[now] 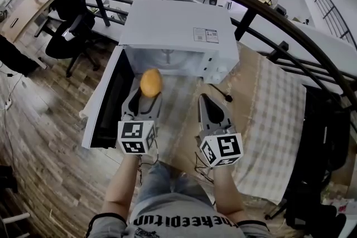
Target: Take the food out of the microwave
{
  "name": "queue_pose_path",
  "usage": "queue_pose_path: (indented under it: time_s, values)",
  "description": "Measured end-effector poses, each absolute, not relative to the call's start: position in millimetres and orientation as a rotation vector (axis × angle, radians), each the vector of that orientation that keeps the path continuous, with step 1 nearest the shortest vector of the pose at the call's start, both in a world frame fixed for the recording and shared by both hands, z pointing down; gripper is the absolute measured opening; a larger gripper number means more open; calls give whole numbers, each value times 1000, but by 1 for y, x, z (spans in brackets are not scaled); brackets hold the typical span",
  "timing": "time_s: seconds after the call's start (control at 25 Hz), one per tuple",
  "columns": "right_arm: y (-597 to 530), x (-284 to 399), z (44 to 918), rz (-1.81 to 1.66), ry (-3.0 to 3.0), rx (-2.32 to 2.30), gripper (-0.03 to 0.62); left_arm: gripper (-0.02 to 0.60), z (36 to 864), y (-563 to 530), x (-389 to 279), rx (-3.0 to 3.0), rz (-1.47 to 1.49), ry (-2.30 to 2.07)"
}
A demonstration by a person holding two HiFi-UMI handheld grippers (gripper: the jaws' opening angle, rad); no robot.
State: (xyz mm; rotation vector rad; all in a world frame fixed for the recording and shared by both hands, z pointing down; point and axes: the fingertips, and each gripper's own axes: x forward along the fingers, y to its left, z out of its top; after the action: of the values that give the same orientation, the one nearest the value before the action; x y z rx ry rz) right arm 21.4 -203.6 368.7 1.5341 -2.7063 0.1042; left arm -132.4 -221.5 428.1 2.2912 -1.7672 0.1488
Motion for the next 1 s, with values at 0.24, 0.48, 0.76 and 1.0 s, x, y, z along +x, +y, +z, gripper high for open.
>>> queue_pose_path:
  time_s: [0.24,0.48,0.76,1.0]
  values:
    - [-195,23,360,81,-2718,1510,5,264,412,-204,-136,2278,131,-1803]
    - [-184,27,350,74,-2731,1499,5,264,397,-183,-138,2269,106,-1846]
    - [-170,33,339,66,-2749,1504,5,264,380,-163,-141,2256,73,-1892]
    - [-155,36,330,45,-2766,1485,5,264,364,-145,-143,2244,39,-1929]
